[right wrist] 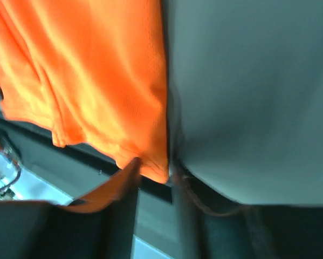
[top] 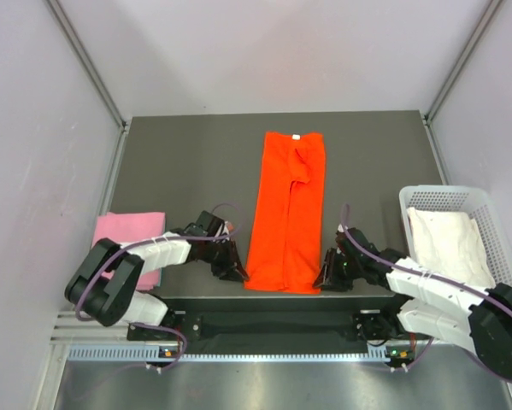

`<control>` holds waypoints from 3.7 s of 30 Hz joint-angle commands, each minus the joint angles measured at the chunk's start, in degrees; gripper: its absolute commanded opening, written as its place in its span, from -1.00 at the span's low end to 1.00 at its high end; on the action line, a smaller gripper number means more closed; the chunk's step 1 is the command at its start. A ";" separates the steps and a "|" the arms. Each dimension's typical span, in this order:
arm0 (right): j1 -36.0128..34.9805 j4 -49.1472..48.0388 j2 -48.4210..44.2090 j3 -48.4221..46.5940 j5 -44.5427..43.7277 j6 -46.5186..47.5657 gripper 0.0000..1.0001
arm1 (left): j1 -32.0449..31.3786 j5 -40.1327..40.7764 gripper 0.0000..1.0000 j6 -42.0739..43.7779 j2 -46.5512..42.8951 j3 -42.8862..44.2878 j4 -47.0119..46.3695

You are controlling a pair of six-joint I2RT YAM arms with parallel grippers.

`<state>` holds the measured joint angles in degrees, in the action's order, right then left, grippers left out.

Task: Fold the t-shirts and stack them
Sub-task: Fold the tshirt

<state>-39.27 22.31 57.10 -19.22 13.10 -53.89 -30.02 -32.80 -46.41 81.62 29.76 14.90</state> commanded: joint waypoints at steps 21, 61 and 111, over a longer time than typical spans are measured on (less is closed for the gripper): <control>11.23 6.97 52.89 -77.14 -13.98 31.21 -0.68 | 0.40 6.70 -0.05 12.05 -3.23 18.58 15.18; 21.07 12.06 76.50 -105.32 -25.41 34.38 -0.67 | 14.90 -4.55 -0.03 20.66 0.11 16.29 15.87; 32.50 -12.45 95.47 -112.08 -6.95 19.70 -0.92 | 17.01 -12.38 0.04 12.93 20.94 28.51 7.17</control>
<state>-7.33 12.82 150.23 -128.05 8.21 -32.53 -13.45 -43.70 -33.15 101.49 55.66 22.83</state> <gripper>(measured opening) 0.052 0.524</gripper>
